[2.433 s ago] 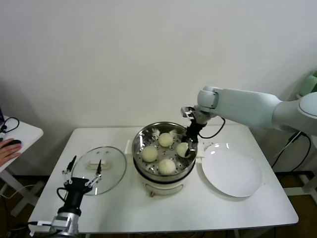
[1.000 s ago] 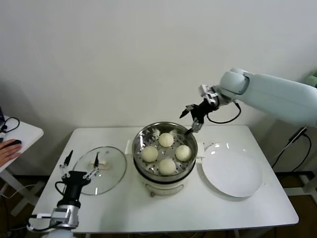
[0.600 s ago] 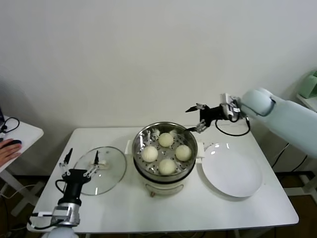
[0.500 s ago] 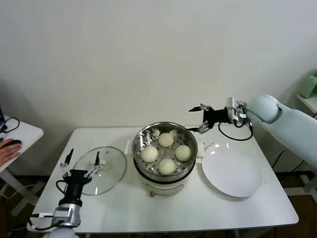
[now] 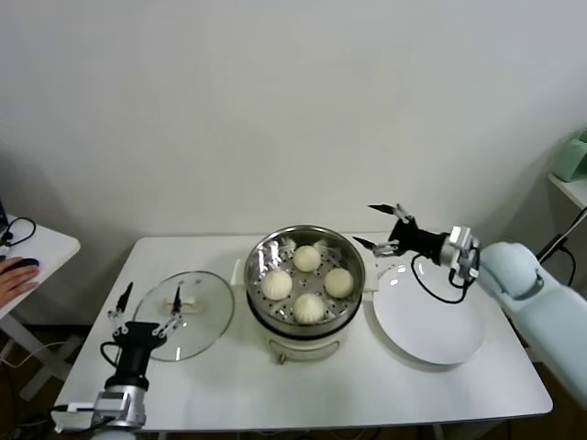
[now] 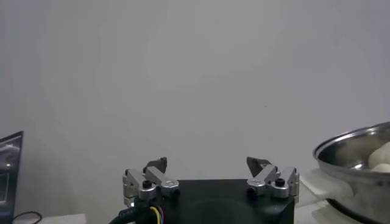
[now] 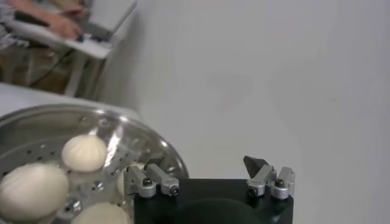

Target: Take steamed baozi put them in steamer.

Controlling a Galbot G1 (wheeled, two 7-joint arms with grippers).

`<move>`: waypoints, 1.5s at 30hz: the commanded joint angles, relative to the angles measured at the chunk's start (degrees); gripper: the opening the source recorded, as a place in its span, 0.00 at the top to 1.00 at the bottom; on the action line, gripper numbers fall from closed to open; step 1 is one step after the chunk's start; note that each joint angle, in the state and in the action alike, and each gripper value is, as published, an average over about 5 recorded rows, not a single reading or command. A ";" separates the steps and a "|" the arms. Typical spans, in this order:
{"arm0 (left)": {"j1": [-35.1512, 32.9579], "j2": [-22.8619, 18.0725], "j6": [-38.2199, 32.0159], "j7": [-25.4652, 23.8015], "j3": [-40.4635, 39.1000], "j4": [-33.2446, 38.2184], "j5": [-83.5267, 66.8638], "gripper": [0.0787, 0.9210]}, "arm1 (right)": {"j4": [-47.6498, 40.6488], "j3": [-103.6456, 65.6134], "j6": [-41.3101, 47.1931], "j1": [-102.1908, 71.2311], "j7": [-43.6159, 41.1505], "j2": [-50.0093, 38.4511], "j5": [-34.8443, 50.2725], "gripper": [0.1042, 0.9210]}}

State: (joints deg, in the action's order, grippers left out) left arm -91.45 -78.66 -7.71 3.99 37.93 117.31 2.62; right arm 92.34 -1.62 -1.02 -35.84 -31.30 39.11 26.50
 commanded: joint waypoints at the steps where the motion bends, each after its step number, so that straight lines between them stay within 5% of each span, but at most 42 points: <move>1: -0.90 -0.12 -0.16 -0.01 1.06 0.54 -1.17 0.12 | 9.70 -35.37 -5.31 -37.18 8.44 23.97 -9.97 0.12; 14: -2.07 -0.73 1.23 -2.88 3.01 0.37 -3.00 0.12 | 14.55 -36.86 -13.13 -52.98 13.50 43.72 -15.96 0.12; 45: -1.10 -0.82 -0.68 -4.30 4.91 -1.08 -8.39 0.12 | 14.59 -34.15 -17.20 -58.06 20.23 39.49 -11.96 0.12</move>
State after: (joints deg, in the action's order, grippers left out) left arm -92.64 -79.45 -8.13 0.00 42.63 116.20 -5.08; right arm 106.73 -35.50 -17.42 -92.10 -12.20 78.00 14.67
